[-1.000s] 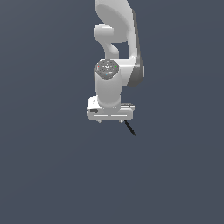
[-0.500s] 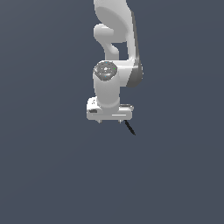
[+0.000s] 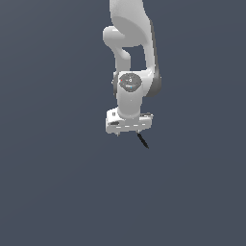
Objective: Pick up the object and move it to a goal position.
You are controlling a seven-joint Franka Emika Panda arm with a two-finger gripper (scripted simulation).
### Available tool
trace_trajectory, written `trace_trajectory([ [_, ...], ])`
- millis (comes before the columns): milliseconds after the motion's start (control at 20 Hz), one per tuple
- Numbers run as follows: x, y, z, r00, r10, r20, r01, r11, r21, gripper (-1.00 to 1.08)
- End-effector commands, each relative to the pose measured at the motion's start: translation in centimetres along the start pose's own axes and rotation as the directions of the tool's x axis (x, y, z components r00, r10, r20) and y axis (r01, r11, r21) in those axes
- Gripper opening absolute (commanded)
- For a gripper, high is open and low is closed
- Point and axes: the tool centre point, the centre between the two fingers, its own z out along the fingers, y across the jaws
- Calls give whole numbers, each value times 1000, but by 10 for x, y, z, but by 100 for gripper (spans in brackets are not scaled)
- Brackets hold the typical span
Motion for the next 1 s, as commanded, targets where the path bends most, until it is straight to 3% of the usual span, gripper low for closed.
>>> trace_trajectory([
  [0,-10,-16,13,998,-63,-4,63,998,-6,100],
  [450,-42,-60,44,970,-242,-15,242,970,-17,100],
  [950,-50,-69,52,960,-280,-17,279,960,-18,100],
])
